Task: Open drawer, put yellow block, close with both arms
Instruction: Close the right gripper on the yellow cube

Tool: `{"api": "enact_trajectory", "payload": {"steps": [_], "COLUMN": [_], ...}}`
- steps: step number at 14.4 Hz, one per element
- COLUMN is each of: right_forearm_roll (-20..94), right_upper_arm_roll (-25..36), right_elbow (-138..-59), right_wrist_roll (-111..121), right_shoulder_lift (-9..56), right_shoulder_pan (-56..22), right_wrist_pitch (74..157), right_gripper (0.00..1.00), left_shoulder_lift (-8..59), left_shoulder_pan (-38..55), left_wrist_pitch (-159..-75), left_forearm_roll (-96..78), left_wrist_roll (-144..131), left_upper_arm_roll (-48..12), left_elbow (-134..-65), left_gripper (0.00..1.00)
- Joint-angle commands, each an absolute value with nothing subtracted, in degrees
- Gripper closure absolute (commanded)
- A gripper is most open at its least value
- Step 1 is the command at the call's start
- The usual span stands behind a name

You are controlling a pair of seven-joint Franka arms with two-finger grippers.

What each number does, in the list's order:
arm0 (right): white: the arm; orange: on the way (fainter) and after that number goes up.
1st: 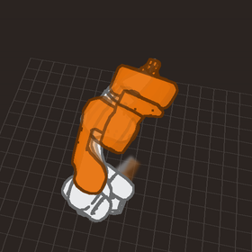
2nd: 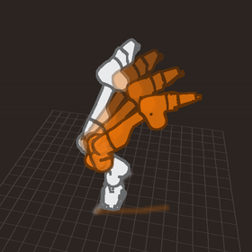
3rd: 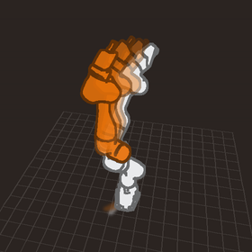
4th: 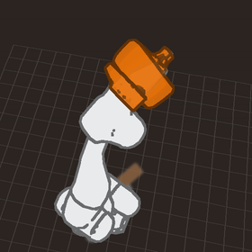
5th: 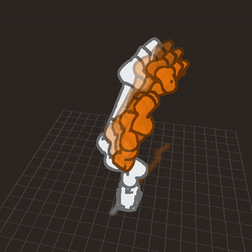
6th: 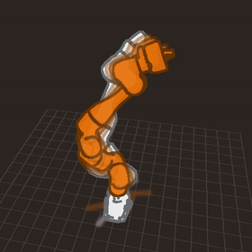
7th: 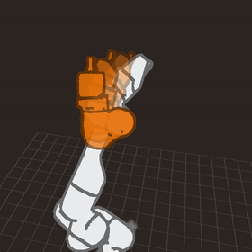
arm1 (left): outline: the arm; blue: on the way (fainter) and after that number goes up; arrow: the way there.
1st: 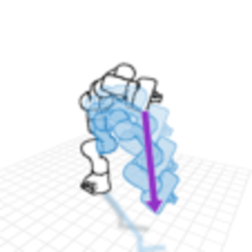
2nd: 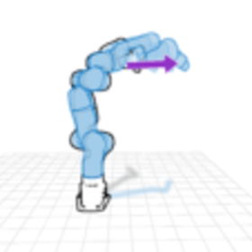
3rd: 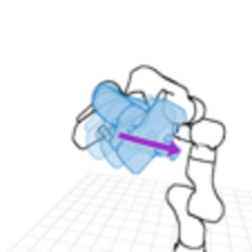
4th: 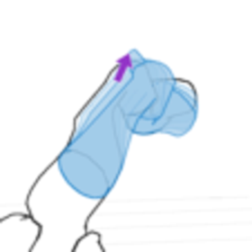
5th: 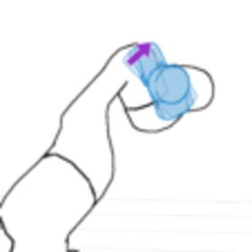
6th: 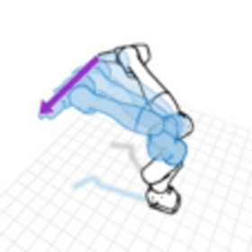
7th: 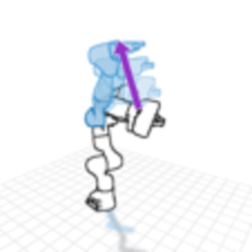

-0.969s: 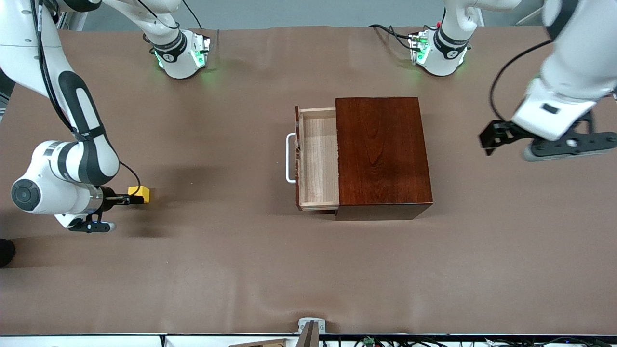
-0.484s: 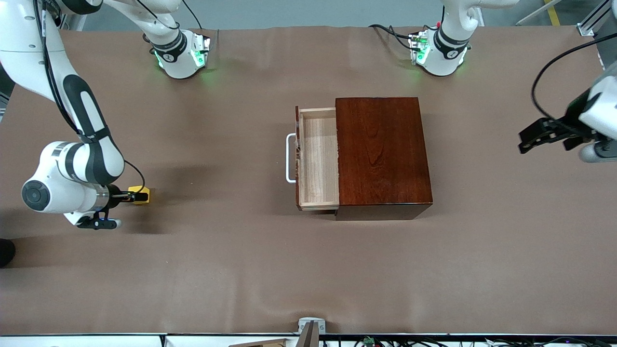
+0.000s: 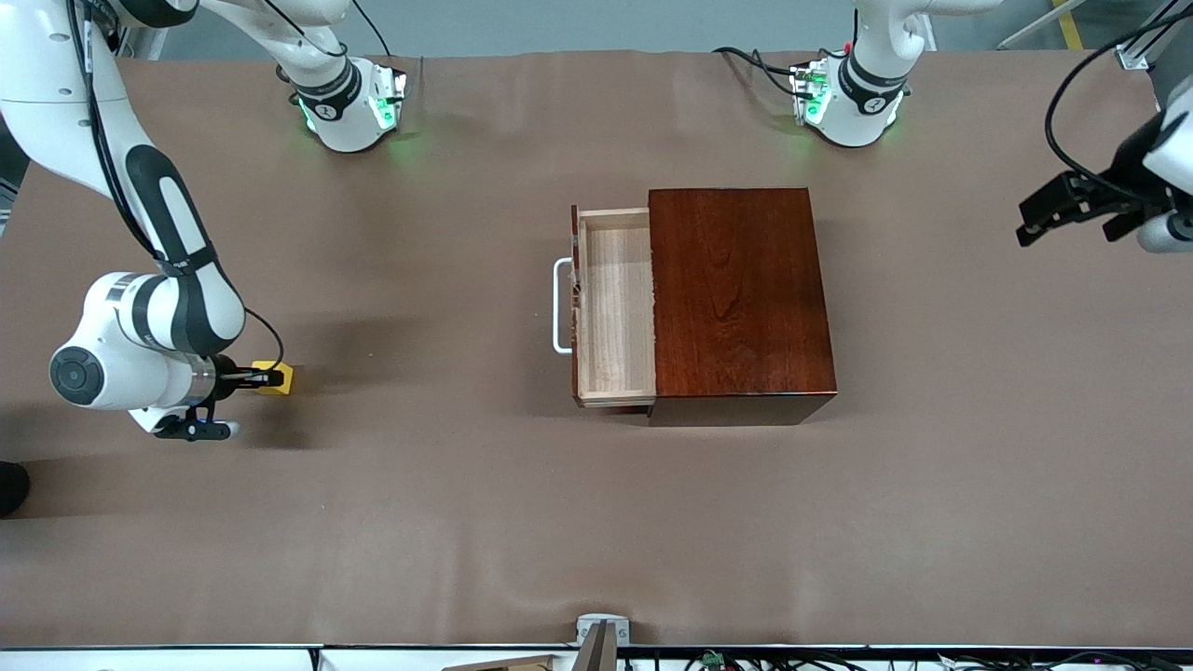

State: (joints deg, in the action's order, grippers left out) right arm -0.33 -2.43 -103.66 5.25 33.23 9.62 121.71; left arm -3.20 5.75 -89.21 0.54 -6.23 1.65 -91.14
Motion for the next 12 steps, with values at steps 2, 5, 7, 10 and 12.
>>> {"api": "enact_trajectory", "payload": {"steps": [2, 5, 7, 10, 12], "right_forearm_roll": [-0.79, -0.18, 0.26, 1.14, 1.32], "right_upper_arm_roll": [-3.87, -4.13, -4.13, -4.13, -4.22], "right_elbow": [-104.41, -103.98, -103.54, -101.35, -100.20], "right_wrist_roll": [5.80, 5.27, 4.75, -0.33, -2.80], "right_shoulder_lift": [30.77, 29.10, 27.34, 25.23, 23.74], "right_shoulder_pan": [10.37, 9.93, 8.97, 6.60, 5.46], "right_wrist_pitch": [121.29, 119.62, 118.40, 112.52, 109.44], "right_gripper": [0.90, 0.96, 0.98, 0.99, 0.99], "left_shoulder_lift": [-5.45, -4.84, -4.40, -3.61, -3.34], "left_shoulder_pan": [5.27, 5.71, 5.98, 6.24, 6.24], "left_wrist_pitch": [-87.63, -87.63, -87.63, -87.63, -88.15], "left_forearm_roll": [1.67, 1.76, 1.76, 1.84, 1.67], "left_wrist_roll": [-5.36, -5.45, -5.62, -5.54, -7.20], "left_upper_arm_roll": [0.88, 0.70, 0.70, 0.35, -0.79], "left_elbow": [-92.64, -92.38, -92.02, -91.58, -91.15], "left_gripper": [0.00, 0.00, 0.00, 0.00, 0.00]}}
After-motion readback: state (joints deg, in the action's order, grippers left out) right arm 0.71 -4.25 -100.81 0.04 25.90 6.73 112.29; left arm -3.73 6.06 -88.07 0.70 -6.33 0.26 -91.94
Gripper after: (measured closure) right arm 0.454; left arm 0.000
